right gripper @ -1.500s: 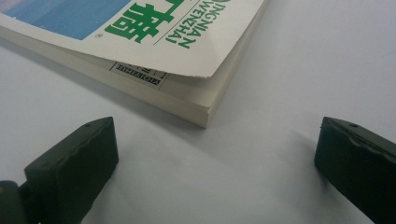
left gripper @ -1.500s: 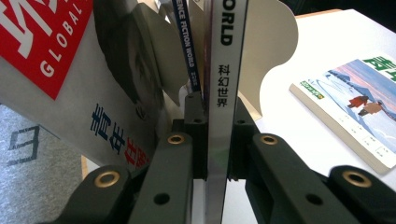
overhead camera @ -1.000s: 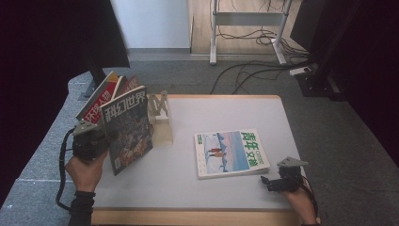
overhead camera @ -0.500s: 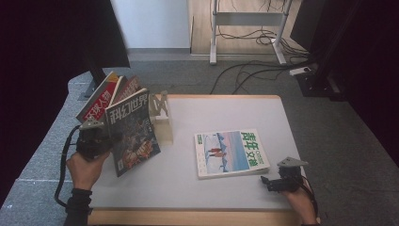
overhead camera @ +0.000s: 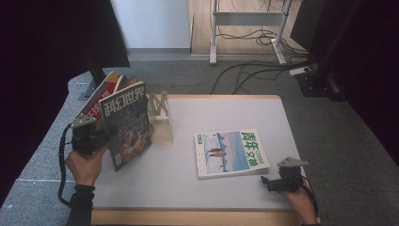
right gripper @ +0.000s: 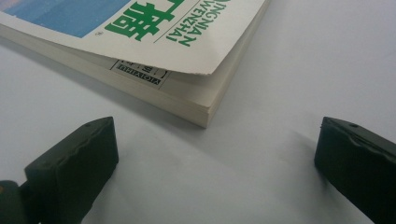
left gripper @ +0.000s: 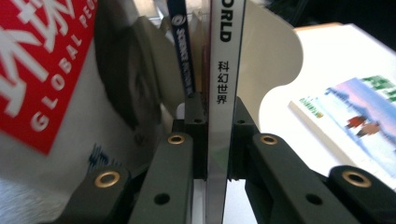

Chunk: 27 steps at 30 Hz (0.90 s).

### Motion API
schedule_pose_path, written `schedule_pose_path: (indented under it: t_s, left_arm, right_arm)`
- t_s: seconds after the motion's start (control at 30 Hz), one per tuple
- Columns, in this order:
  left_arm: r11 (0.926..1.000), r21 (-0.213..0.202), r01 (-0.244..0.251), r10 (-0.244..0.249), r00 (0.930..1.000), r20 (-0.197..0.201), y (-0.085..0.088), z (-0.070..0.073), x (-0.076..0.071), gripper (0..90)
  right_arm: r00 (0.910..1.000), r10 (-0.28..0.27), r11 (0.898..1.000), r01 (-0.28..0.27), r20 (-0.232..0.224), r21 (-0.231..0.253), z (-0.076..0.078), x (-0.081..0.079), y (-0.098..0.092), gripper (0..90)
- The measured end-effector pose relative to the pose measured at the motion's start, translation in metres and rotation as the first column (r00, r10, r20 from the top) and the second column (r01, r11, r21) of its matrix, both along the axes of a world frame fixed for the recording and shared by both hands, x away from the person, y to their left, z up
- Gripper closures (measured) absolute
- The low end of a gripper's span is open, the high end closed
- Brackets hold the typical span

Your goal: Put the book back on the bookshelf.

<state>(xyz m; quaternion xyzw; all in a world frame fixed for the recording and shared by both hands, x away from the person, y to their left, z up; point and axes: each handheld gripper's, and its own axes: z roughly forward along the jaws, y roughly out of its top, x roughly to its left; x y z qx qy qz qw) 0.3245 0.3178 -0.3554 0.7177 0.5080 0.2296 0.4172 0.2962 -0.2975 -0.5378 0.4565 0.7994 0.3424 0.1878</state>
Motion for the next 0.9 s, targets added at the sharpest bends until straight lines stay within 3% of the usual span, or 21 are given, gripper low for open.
schedule_pose_path:
  t_s: [0.17,0.37,0.5,0.57,0.73,0.83,0.9]
  left_arm:
    - [1.0,-0.002,0.005,-0.005,0.9996,0.029,-0.01,-0.006,0.008,82.9]
    - [0.9995,0.018,0.025,-0.025,0.9994,0.024,-0.017,-0.025,0.009,82.5]
    - [0.9967,0.045,0.068,-0.067,0.9974,-0.026,-0.015,-0.028,0.006,82.0]
    - [0.9954,0.06,0.074,-0.072,0.9966,-0.041,-0.014,-0.029,0.005,81.7]
    - [0.9925,0.086,0.086,-0.075,0.9895,-0.124,-0.008,-0.031,0.005,78.6]
    - [0.9922,0.066,0.106,-0.094,0.9828,-0.159,-0.005,-0.034,0.007,77.1]
    - [0.9937,0.05,0.1,-0.091,0.9827,-0.161,-0.003,-0.035,0.007,78.4]
  right_arm:
    - [1.0,0.0,1.0,0.0,-0.001,0.001,0.0,0.0,0.0,0.0]
    - [1.0,0.0,1.0,0.0,-0.001,0.002,0.0,0.0,0.0,0.0]
    - [1.0,0.001,1.0,-0.001,0.0,0.001,0.0,0.0,0.0,0.0]
    - [1.0,0.001,1.0,-0.001,0.0,0.001,0.0,0.0,0.0,0.0]
    - [1.0,0.001,1.0,-0.001,0.0,0.0,0.0,0.0,0.0,0.0]
    - [1.0,0.001,1.0,-0.001,0.0,0.001,0.0,0.0,0.0,0.0]
    - [1.0,0.001,1.0,-0.001,0.0,0.001,0.0,0.0,0.0,0.0]
